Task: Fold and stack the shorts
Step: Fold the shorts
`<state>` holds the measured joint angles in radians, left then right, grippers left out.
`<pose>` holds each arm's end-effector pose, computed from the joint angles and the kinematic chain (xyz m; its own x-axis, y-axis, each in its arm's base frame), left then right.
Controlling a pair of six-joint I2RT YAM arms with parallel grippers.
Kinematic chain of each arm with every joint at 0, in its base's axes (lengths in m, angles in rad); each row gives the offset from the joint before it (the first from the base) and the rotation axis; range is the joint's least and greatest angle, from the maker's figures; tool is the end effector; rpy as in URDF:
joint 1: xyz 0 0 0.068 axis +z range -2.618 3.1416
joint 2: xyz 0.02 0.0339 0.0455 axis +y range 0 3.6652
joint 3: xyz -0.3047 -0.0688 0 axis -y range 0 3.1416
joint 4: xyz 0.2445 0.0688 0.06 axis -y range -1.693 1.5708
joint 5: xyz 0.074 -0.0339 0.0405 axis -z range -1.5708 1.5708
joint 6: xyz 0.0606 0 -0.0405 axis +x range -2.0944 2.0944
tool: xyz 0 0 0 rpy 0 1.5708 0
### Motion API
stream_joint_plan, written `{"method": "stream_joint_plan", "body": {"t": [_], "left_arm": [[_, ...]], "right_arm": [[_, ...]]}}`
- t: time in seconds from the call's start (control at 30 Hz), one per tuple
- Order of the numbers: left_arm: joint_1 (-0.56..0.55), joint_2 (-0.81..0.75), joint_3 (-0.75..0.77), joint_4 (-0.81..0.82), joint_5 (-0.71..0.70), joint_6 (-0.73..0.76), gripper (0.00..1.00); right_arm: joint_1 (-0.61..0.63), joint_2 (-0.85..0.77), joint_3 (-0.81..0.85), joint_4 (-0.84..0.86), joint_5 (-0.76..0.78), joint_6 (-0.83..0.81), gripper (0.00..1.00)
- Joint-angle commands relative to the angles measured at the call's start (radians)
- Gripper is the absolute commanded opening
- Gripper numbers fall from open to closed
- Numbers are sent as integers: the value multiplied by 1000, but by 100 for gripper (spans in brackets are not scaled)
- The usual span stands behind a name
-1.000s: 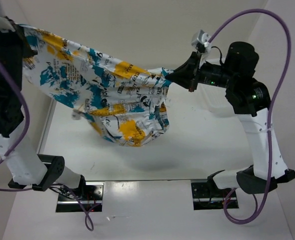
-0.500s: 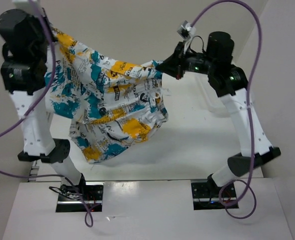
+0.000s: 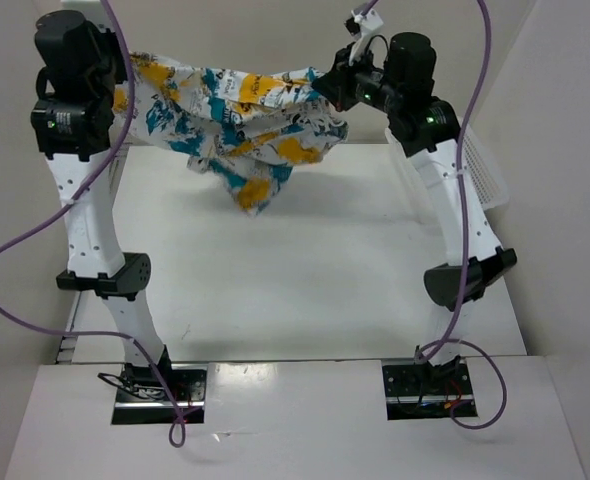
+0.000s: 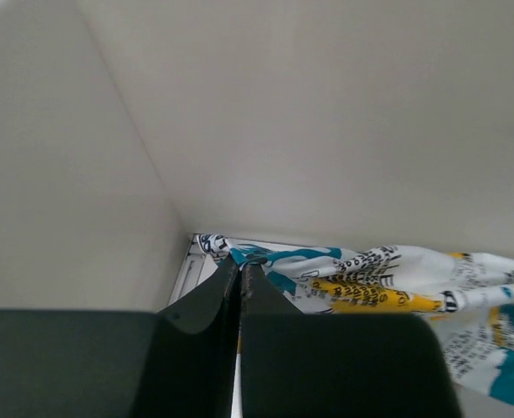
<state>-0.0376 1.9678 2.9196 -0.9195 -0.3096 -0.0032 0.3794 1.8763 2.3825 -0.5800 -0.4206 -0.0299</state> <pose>0.3629 0.0048 0.6327 0.0331 -0.0043 -0.9994 -0.2684 0.9632 -0.0130 0.3859 0.1805 0.5656 -0.0470 -0.0481 -0.9977 -0.7181 0.6960 0.0003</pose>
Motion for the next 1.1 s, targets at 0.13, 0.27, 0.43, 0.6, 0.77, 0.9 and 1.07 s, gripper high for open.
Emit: {"method": "stream_joint_plan", "body": {"t": [0.13,0.27,0.43,0.6,0.77,0.9,1.07], "left_arm": [[36,-208,-219,-79,87,3,0],[36,-372,-621,-30,119,3,0],[-24,-613,-1103,70,61,3,0],[-24,-676,-1246,39,75,3,0],[-24,-546,-1122,76,118,3,0],[-33,-367,-958,105,130,3,0],[-71,-97,-762,139,121,3,0]], "right_arm": [[-5,-321,-461,-24,57,-244,0],[-5,-484,-785,-109,-61,-376,0],[-5,-627,-1163,-158,-99,-452,0],[-5,-706,-1336,-211,-182,-485,0],[-5,-718,-1359,-173,-216,-369,0],[-5,-706,-1349,-140,-225,-305,0],[-77,-681,-1398,-74,-263,-210,0]]}}
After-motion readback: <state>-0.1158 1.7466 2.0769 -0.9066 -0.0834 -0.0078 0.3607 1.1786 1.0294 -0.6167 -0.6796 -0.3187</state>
